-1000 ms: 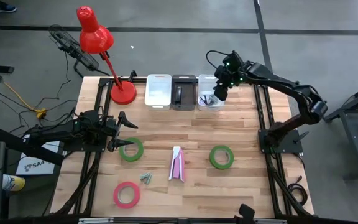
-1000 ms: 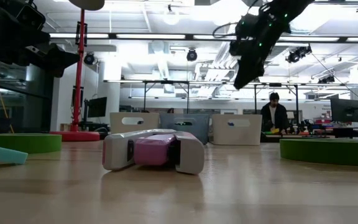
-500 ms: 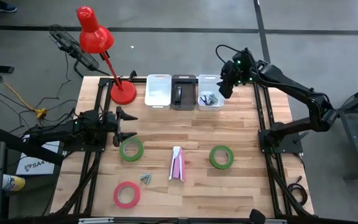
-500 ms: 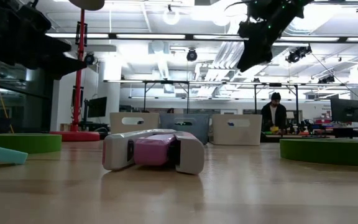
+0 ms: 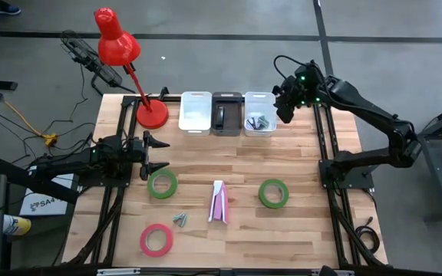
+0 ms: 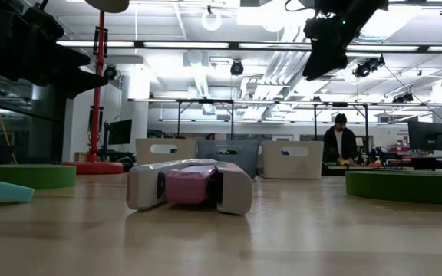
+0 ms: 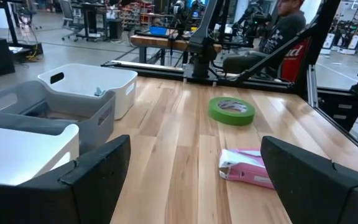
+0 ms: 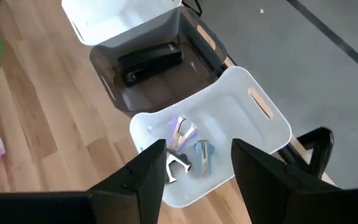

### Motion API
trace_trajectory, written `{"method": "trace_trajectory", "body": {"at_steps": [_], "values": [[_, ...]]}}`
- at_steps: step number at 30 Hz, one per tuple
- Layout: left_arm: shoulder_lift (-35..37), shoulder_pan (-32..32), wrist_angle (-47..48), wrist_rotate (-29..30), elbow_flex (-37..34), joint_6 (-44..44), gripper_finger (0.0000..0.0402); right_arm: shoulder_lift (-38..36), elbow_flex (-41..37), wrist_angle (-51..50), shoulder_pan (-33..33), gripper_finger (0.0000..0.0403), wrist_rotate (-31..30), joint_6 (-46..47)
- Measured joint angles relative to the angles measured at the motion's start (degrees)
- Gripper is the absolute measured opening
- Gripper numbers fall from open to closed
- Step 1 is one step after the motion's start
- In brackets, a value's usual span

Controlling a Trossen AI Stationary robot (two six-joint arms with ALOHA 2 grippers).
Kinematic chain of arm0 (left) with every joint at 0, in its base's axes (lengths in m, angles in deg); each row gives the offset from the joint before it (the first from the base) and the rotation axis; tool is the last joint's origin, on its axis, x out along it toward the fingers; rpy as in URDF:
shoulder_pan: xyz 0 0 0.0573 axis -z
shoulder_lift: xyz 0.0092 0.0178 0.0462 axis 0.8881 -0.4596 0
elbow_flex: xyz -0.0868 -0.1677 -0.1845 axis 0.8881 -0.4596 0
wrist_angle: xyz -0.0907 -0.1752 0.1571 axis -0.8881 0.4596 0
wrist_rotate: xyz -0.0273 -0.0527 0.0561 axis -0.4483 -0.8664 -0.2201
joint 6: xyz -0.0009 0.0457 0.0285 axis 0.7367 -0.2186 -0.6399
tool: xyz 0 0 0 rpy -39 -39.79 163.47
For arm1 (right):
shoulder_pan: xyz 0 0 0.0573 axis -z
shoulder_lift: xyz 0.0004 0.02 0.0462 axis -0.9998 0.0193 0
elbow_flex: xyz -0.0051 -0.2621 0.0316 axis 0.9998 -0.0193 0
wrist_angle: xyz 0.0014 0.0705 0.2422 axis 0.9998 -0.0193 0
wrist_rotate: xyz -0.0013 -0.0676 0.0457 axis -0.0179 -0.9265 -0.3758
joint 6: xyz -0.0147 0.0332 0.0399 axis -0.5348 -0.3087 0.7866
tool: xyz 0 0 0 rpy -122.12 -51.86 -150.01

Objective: Pick and place Stapler, Stapler remover, tape
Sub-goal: Put the light blue staple into the right white bin

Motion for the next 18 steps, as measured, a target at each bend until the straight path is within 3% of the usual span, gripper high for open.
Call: {"method": "trace_trajectory", "body": {"at_steps": [5, 18], "values": [[-0.02, 0.00, -0.16, 0.02, 0.02, 1.03, 0.0356, -2.43, 0.00, -0.15, 0.00, 0.0172, -0.02, 1.73], [0.02, 0.00, -5.68, -0.66, 0.01, 19.02, 0.0356, -5.81, 0.00, -0.43, 0.00, 0.0172, -2.05, 3.26]]}}
